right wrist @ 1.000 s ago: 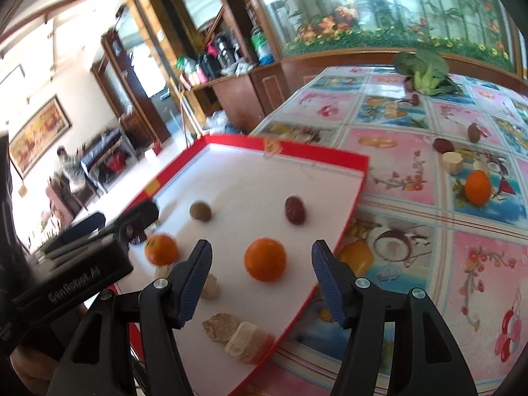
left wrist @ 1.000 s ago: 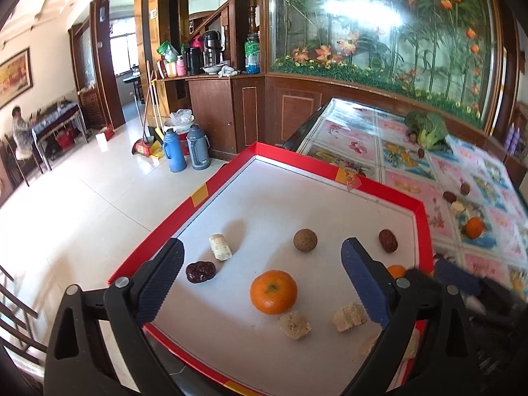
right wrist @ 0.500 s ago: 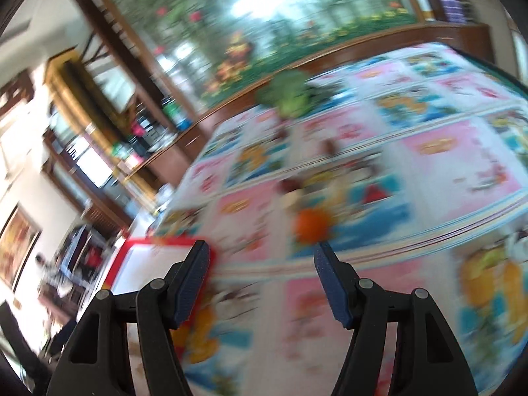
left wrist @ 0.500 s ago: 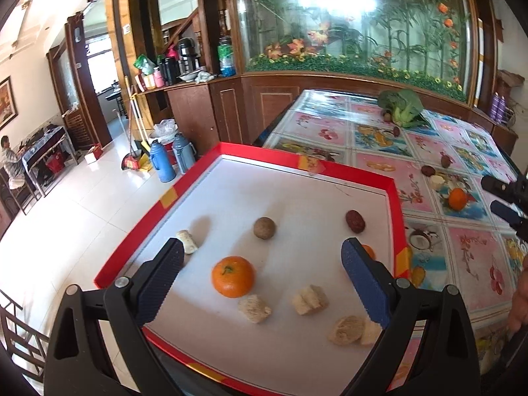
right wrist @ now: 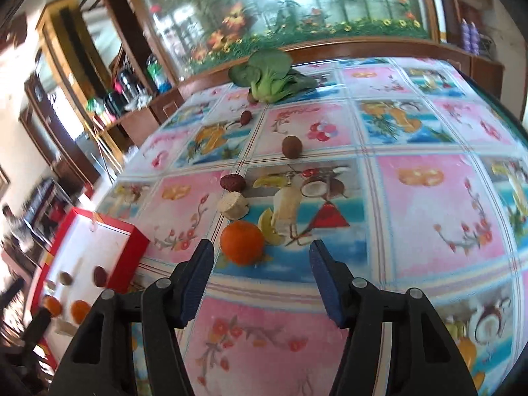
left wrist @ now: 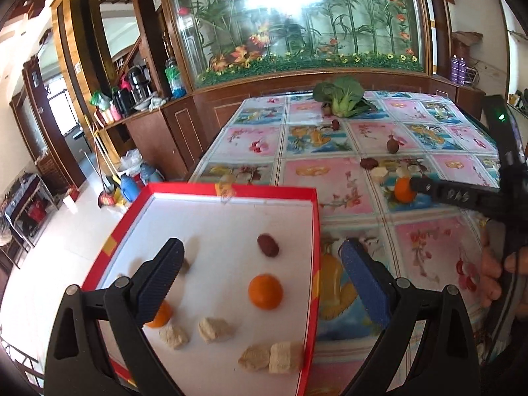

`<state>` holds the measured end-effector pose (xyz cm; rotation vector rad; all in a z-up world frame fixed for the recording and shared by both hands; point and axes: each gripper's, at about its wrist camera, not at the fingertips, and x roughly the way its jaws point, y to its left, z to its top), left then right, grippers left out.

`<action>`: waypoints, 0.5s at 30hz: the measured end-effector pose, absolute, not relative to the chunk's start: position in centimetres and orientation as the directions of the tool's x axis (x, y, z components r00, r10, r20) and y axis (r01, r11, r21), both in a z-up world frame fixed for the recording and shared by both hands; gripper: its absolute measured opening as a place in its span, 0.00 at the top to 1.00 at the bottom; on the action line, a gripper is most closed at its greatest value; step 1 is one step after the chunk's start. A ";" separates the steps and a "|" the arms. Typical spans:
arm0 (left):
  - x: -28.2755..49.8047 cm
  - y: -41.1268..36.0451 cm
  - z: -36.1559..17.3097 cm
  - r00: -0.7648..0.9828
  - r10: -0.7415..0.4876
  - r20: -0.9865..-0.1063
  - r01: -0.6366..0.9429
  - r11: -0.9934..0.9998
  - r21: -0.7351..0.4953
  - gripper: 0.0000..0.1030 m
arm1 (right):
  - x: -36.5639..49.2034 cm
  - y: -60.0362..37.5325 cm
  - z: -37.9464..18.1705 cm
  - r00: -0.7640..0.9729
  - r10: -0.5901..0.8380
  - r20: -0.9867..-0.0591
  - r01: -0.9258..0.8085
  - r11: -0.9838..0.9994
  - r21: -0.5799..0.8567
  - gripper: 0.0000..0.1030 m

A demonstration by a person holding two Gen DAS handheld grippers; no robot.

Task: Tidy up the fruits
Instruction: 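Move both open tools back over the items on the table, then grasp an orange with the right tool while the left tool grasps a round beige cookie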

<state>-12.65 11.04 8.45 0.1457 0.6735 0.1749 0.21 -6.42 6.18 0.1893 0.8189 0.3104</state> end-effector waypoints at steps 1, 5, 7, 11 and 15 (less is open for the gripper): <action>-12.3 10.8 8.7 0.770 0.211 -0.602 -0.114 0.974 0.196 0.07 | 0.6 -6.0 6.0 0.635 0.340 -0.694 -0.206 0.940 0.272 0.43; -10.5 10.3 9.1 0.763 0.220 -0.608 -0.113 0.971 0.210 0.06 | 2.0 -5.3 4.7 0.570 0.387 -0.725 -0.238 0.922 0.305 0.60; -9.6 10.0 9.1 0.756 0.210 -0.620 -0.103 0.973 0.204 0.06 | 2.1 -5.1 4.6 0.566 0.388 -0.727 -0.244 0.922 0.302 0.64; -7.2 8.3 8.6 0.735 0.168 -0.657 -0.051 0.980 0.193 0.07 | 2.2 -5.6 4.9 0.549 0.413 -0.727 -0.250 0.911 0.329 0.70; -4.0 6.0 7.8 0.718 0.139 -0.682 -0.001 0.980 0.200 0.07 | 2.5 -8.6 6.0 0.568 0.456 -0.685 -0.199 0.884 0.424 0.70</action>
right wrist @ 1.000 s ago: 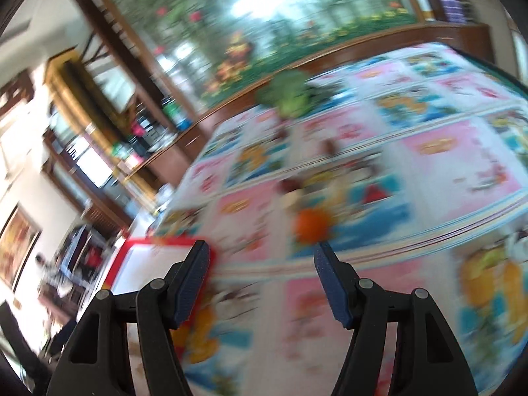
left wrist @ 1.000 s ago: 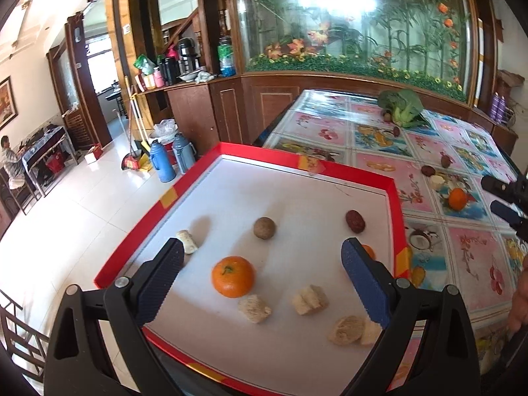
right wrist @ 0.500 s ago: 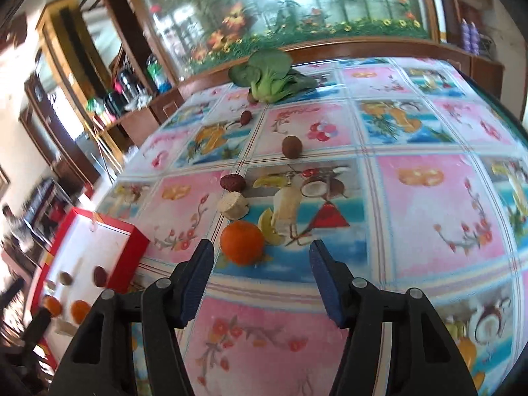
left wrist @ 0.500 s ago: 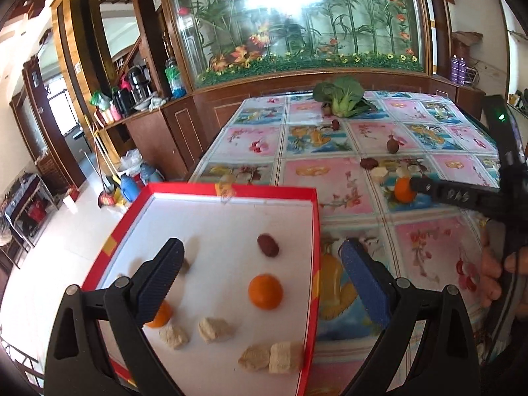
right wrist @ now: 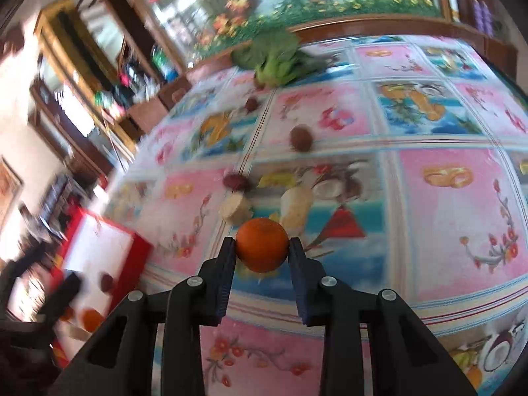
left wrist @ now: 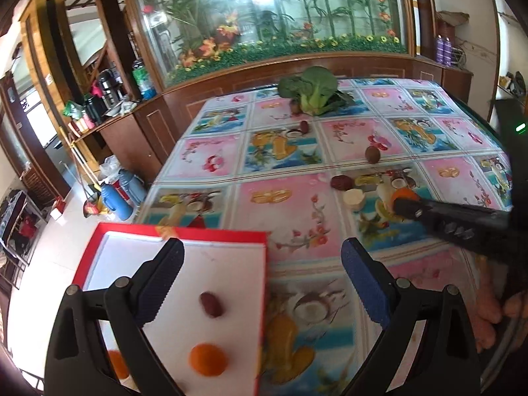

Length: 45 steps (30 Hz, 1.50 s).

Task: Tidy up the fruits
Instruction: 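Grasp an orange with the right tool while the left tool grasps a round beige cookie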

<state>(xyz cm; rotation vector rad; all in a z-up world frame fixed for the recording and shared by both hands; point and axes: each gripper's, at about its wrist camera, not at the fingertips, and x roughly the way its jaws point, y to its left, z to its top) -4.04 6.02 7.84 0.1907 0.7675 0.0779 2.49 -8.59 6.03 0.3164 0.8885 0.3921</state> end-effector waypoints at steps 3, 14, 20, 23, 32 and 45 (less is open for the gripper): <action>-1.3 4.2 6.5 0.692 0.108 -0.714 0.039 0.982 0.187 0.07 | 2.4 -11.5 7.3 0.634 0.438 -0.638 -0.137 0.875 0.464 0.70; 4.7 0.3 2.5 0.620 0.053 -0.783 0.107 0.983 0.151 0.23 | 2.7 -13.5 7.8 0.646 0.457 -0.612 -0.083 0.839 0.538 0.70; 6.3 0.5 1.3 0.589 0.017 -0.808 0.088 0.992 0.085 0.44 | 2.9 -13.4 7.9 0.644 0.468 -0.605 -0.090 0.832 0.547 0.70; 6.3 0.4 1.3 0.581 -0.036 -0.813 0.115 0.993 0.038 0.64 | 3.1 -13.2 7.7 0.640 0.464 -0.613 -0.086 0.835 0.543 0.70; 4.6 1.0 2.3 0.597 -0.073 -0.799 0.102 0.995 -0.015 0.69 | 2.9 -12.8 8.0 0.658 0.466 -0.592 -0.119 0.840 0.529 0.70; -7.7 12.1 8.1 0.726 0.053 -0.686 -0.077 0.997 -0.005 0.69 | 0.2 -7.7 8.3 0.640 0.510 -0.575 -0.281 0.852 0.442 0.70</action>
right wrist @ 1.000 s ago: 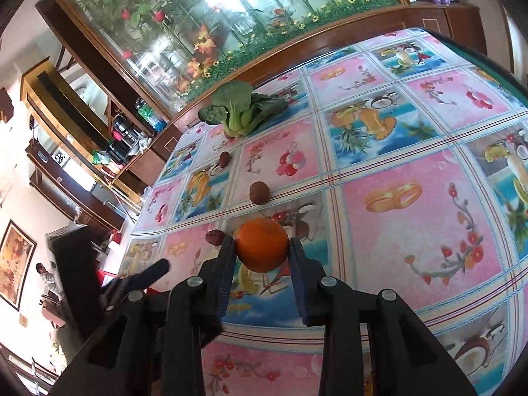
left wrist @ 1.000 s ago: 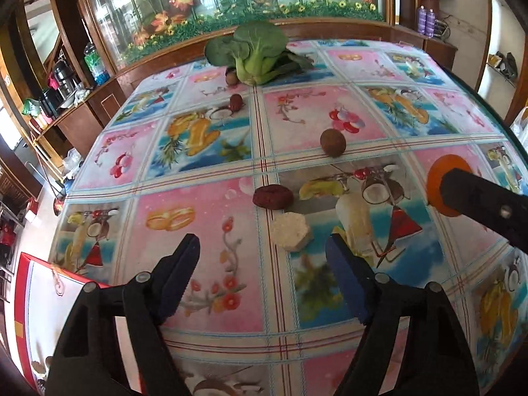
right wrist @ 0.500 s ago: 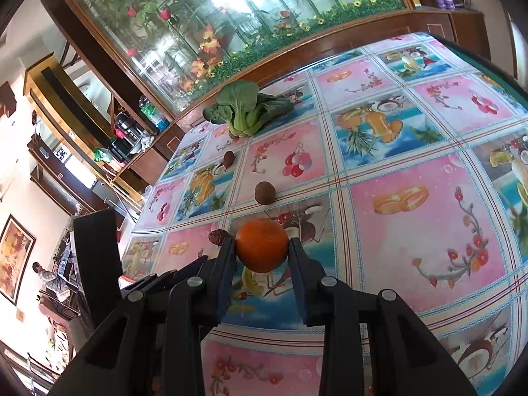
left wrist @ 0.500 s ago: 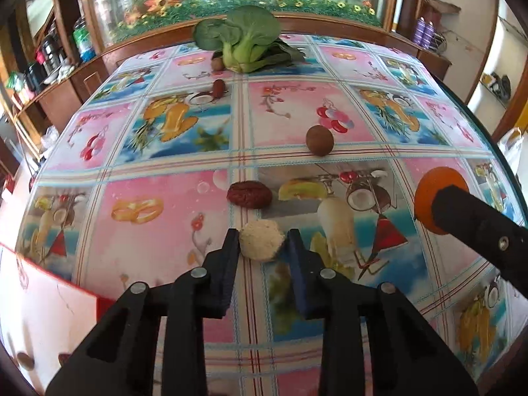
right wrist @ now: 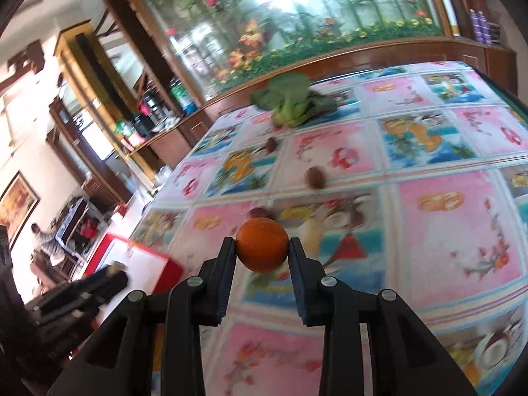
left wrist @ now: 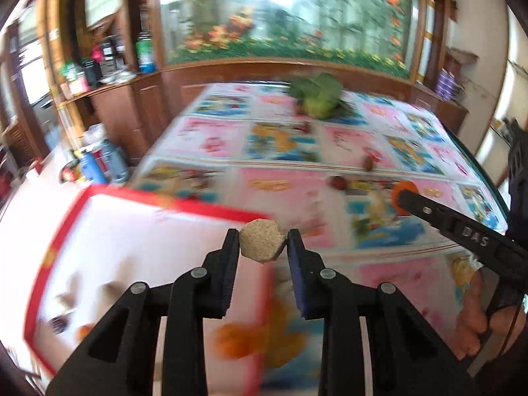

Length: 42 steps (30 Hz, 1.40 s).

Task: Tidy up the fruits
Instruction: 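Grasp an orange with the right tool while the left tool grasps a round beige cookie, then carry the orange to the tray and open the right tool while the left tool releases its cookie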

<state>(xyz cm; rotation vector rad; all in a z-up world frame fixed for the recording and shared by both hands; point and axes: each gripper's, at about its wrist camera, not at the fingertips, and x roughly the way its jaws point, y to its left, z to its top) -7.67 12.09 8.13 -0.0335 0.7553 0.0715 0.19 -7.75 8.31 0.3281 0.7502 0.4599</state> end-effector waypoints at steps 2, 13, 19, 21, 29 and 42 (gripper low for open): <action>-9.2 15.6 8.3 0.718 0.096 -0.689 -0.141 0.990 -0.008 0.69 | -0.8 -6.0 8.5 0.621 0.541 -0.568 -0.323 0.836 0.444 0.70; -10.9 27.8 6.7 0.644 0.238 -0.727 -0.347 0.938 0.000 0.69 | -5.5 9.4 8.6 0.414 0.700 -0.581 -0.575 0.697 0.429 0.70; -9.4 28.6 4.7 0.607 0.221 -0.763 -0.334 0.943 0.007 0.69 | -5.7 13.3 7.1 0.367 0.672 -0.643 -0.609 0.696 0.380 0.70; -9.2 28.7 4.3 0.602 0.209 -0.771 -0.326 0.945 0.002 0.69 | -5.4 13.8 6.6 0.355 0.661 -0.662 -0.610 0.700 0.371 0.70; -8.2 29.2 2.9 0.548 0.201 -0.812 -0.325 0.946 0.014 0.69 | -5.2 14.8 5.7 0.342 0.634 -0.694 -0.622 0.706 0.338 0.69; -8.6 28.7 3.2 0.507 0.295 -0.810 -0.364 0.925 0.109 0.43 | -5.4 12.9 7.0 0.351 0.680 -0.644 -0.640 0.676 0.365 0.52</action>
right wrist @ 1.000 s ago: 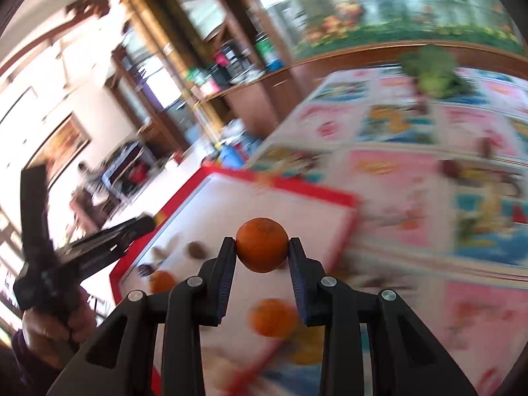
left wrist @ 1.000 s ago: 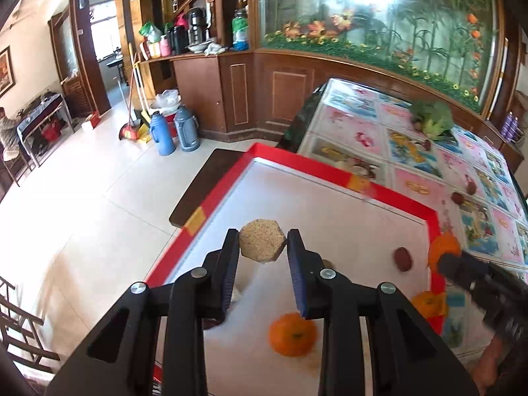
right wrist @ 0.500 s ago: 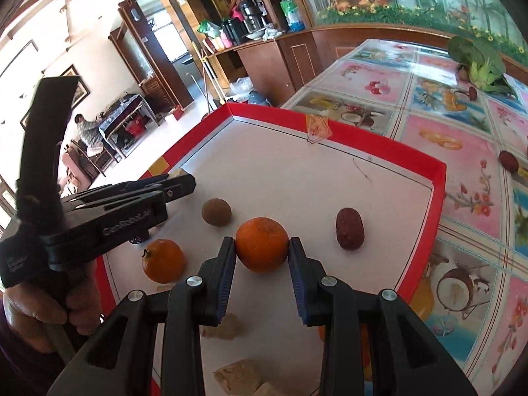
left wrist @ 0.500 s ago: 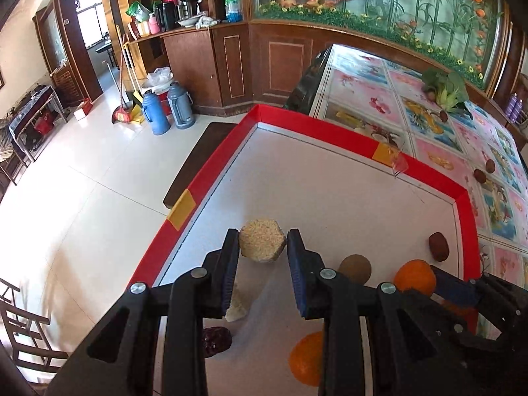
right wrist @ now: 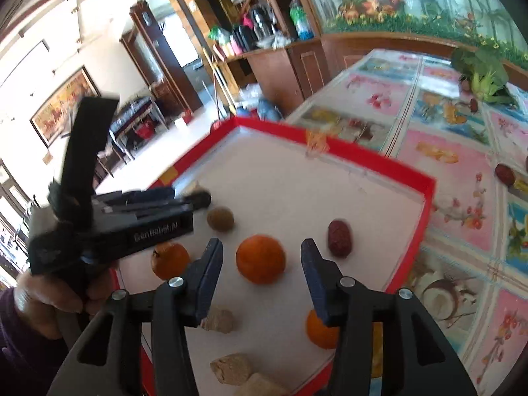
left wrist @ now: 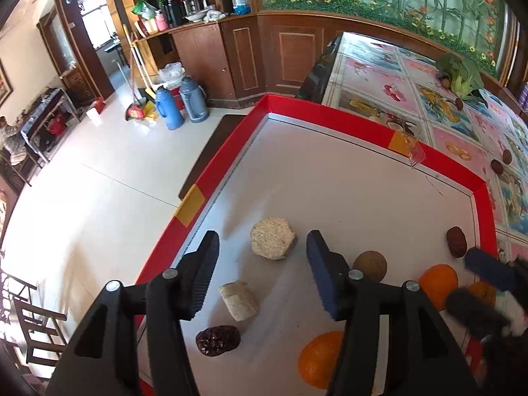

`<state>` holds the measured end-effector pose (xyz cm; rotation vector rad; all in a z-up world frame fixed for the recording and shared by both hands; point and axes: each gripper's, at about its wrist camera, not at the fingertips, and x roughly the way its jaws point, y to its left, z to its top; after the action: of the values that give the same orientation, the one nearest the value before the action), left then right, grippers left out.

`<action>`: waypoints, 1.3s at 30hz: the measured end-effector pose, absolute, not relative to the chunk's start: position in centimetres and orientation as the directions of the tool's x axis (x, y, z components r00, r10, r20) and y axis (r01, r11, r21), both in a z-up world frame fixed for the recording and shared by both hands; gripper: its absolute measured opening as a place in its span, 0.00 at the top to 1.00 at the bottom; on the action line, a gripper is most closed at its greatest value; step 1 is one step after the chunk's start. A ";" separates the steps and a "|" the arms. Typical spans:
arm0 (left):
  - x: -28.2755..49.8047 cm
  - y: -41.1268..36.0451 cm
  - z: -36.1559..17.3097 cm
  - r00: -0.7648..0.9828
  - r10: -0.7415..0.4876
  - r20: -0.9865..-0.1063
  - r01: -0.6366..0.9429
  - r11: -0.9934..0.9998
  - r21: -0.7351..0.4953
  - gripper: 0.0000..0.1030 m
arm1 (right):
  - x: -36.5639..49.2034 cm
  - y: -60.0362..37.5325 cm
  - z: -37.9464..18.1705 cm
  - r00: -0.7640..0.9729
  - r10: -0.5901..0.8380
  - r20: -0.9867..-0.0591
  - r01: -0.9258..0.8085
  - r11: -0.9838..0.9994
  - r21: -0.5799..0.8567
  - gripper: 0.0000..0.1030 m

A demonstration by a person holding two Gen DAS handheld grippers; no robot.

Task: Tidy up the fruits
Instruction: 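Carry the orange to the tray and open the right tool while the left tool releases its cookie, then move both open tools back over the remaining items on the table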

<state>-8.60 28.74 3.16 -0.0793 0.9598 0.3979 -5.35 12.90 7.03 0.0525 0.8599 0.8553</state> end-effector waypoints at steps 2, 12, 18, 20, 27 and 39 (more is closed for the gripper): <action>-8.9 28.1 3.8 0.520 0.308 -0.797 -0.378 0.920 0.109 0.39 | -4.9 11.7 7.4 0.367 0.697 -0.616 -0.620 0.677 0.396 0.50; -9.5 19.3 6.8 0.629 0.211 -0.748 -0.201 0.974 0.106 0.18 | -1.1 4.0 7.9 0.487 0.641 -0.594 -0.431 0.767 0.475 0.49; -8.8 13.3 6.2 0.624 0.124 -0.771 -0.055 0.992 0.115 0.15 | 1.5 -3.9 7.7 0.569 0.542 -0.618 -0.277 0.835 0.476 0.49; -8.4 11.6 5.9 0.616 0.115 -0.779 -0.027 0.992 0.125 0.15 | 2.5 -7.0 7.5 0.595 0.503 -0.627 -0.205 0.849 0.487 0.49; -7.9 7.3 5.5 0.608 0.085 -0.789 0.053 0.988 0.147 0.15 | 4.1 -14.9 7.2 0.641 0.466 -0.610 -0.051 0.818 0.572 0.49; -7.2 3.5 4.8 0.603 0.084 -0.793 0.121 0.973 0.195 0.15 | 4.9 -16.4 7.4 0.641 0.487 -0.593 -0.056 0.800 0.597 0.49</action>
<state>-7.19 3.49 4.85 0.2387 0.9258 -0.0214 4.91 -16.44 7.41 0.5743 0.8242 0.3301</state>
